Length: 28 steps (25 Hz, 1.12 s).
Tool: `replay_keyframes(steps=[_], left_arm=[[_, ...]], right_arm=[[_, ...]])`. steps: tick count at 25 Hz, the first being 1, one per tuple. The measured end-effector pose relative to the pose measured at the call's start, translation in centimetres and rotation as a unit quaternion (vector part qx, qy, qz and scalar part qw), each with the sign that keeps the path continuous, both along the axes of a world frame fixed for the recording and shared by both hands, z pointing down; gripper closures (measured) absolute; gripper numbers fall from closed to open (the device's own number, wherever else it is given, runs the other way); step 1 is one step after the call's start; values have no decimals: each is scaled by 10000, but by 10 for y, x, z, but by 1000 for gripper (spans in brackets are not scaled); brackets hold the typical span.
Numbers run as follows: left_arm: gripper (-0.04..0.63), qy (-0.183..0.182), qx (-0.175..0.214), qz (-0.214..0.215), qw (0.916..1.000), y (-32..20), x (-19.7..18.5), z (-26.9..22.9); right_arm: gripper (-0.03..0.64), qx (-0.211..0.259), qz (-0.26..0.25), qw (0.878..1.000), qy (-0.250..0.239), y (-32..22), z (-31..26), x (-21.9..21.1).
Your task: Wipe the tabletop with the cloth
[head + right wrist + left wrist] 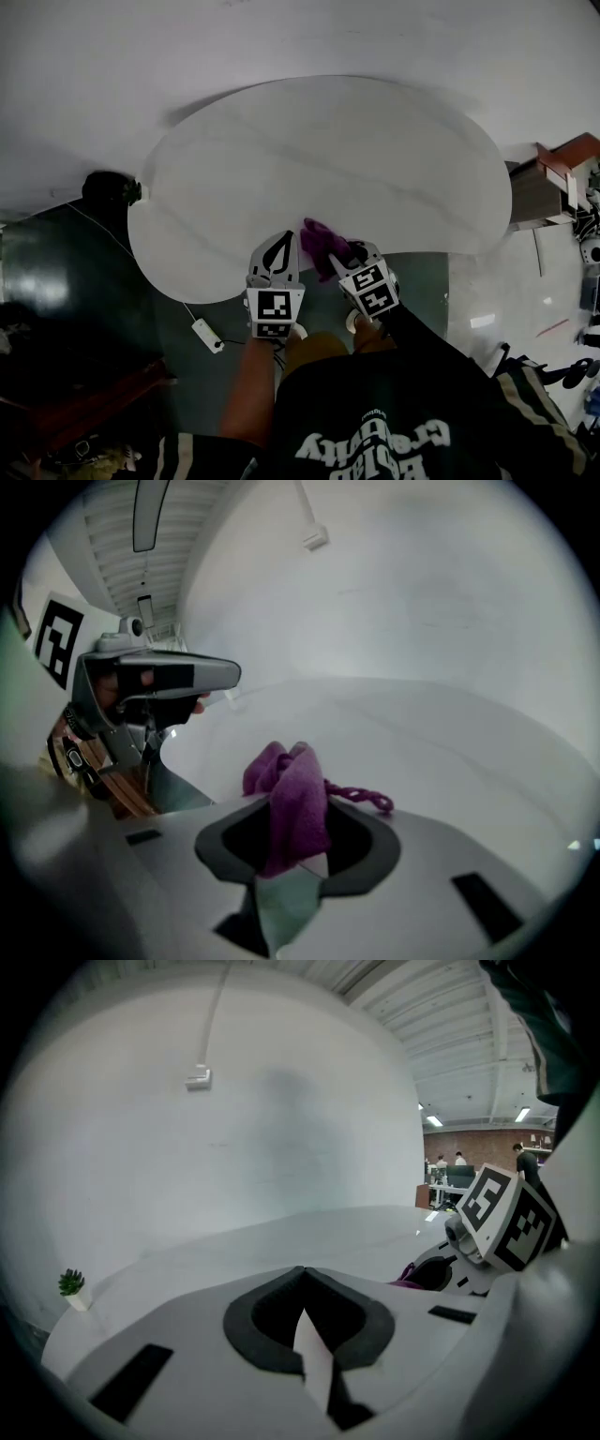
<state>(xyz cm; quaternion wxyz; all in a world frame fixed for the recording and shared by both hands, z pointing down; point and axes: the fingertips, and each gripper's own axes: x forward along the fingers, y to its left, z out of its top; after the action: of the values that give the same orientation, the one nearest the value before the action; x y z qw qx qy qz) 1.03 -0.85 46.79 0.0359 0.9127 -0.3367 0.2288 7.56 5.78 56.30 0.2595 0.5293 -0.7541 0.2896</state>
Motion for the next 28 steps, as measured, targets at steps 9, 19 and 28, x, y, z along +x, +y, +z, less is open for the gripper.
replay_keyframes(steps=[9,19,28], left_arm=[[595,-86,36,343,9994,20,92,1],[595,46,63,1073,9942,64,199,0],[595,229,80,1699,9852,98,296,-8]], right_arm=[[485,81,490,9987,72,30,-1,98],[485,172,1241,9917,292,81,-1,217],[485,157,1989,9780,613,131,-3,325]])
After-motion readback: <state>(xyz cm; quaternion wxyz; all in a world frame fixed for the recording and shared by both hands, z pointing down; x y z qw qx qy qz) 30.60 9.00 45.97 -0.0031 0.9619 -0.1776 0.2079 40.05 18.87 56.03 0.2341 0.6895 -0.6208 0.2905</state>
